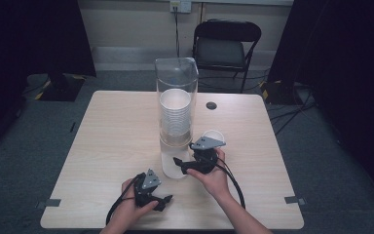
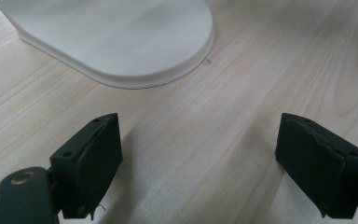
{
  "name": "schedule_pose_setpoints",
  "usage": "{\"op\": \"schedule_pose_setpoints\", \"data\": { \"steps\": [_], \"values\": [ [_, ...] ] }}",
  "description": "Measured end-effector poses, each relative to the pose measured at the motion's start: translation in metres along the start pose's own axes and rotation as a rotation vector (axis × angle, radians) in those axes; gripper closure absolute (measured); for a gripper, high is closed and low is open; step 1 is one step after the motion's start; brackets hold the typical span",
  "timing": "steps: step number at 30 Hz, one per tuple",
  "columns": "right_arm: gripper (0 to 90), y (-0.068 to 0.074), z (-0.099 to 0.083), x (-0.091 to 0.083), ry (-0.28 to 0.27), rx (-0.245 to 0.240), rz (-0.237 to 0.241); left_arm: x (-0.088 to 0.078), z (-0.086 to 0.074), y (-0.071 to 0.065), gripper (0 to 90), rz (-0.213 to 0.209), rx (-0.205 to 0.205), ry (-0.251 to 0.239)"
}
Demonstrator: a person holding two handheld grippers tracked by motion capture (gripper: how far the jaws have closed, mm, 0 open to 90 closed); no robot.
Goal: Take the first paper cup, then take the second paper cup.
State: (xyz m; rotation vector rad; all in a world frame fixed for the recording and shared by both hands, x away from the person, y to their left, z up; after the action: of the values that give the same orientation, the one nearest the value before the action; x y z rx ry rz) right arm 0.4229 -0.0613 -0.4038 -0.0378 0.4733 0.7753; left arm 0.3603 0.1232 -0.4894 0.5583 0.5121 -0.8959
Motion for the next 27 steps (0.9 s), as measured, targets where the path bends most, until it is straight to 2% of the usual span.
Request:
{"op": "schedule_pose_setpoints", "data": {
  "steps": [6, 11, 14, 16, 19, 22, 23, 24, 25, 26, 27],
  "values": [
    [23.6, 0.004, 0.01, 0.002, -0.022, -0.01, -0.007, 0.0, 0.0, 0.0, 14.0, -0.001, 0.001, 0.0],
    [24.6, 0.001, 0.013, 0.006, -0.034, 0.013, -0.018, 0.0, 0.0, 0.0, 14.0, -0.002, -0.001, -0.005],
    [29.5, -0.001, 0.014, 0.009, -0.045, 0.025, -0.004, 0.0, 0.0, 0.0, 14.0, -0.003, -0.002, -0.006],
    [36.7, 0.0, 0.013, 0.011, -0.046, 0.017, 0.022, 0.0, 0.0, 0.0, 14.0, 0.002, 0.0, 0.0],
    [37.6, 0.001, 0.011, 0.011, -0.046, -0.017, 0.008, 0.0, 0.0, 0.0, 14.0, 0.002, 0.001, 0.006],
    [42.1, 0.0, 0.008, 0.012, -0.045, -0.011, 0.013, 0.0, 0.0, 0.0, 14.0, 0.002, 0.001, 0.006],
    [90.0, -0.004, -0.011, 0.019, 0.036, -0.032, 0.074, 0.0, 0.0, 0.0, 14.0, 0.005, -0.004, 0.008],
    [90.0, -0.004, -0.011, 0.019, 0.036, -0.032, 0.074, 0.0, 0.0, 0.0, 14.0, 0.005, -0.004, 0.008],
    [87.1, -0.01, -0.029, 0.022, 0.032, -0.064, 0.054, 0.0, 0.0, 0.0, 14.0, 0.003, -0.005, 0.008],
    [69.8, -0.009, -0.031, 0.021, 0.016, -0.07, 0.041, 0.0, 0.0, 0.0, 14.0, 0.003, -0.005, 0.008],
    [57.9, -0.009, -0.033, 0.021, 0.009, -0.049, 0.026, 0.0, 0.0, 0.0, 14.0, 0.003, -0.007, 0.007]
  ]
}}
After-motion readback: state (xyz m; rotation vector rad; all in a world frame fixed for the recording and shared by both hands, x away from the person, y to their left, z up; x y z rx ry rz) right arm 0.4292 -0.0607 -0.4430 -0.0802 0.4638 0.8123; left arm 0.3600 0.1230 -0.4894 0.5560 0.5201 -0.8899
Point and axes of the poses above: each handheld gripper's, and its own axes: x roughly forward along the jaws, z roughly out of its top, y roughly to its left, the point moved 3 cm from there along x, roughly forward along the jaws, and after that the axes turned 12 degrees about x, right-handed, at the moved point
